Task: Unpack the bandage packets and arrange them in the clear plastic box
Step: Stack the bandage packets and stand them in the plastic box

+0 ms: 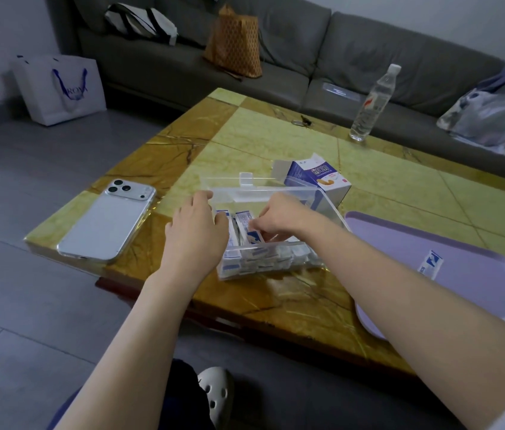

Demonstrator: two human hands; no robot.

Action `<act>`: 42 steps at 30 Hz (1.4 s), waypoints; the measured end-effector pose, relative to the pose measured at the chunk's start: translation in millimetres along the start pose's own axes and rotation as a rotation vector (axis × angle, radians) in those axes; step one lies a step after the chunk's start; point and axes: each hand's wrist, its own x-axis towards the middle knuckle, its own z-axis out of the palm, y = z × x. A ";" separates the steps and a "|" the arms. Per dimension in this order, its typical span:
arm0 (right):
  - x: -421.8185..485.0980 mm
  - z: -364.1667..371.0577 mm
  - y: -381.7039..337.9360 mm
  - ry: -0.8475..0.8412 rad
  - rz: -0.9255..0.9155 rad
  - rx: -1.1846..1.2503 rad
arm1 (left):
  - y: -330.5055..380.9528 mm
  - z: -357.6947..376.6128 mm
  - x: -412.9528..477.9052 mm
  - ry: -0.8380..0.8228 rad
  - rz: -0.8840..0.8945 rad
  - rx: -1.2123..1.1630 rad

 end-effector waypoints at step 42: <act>-64.9 -15.3 108.4 0.775 -0.444 0.055 | 61.4 42.5 -38.3 0.199 0.633 0.057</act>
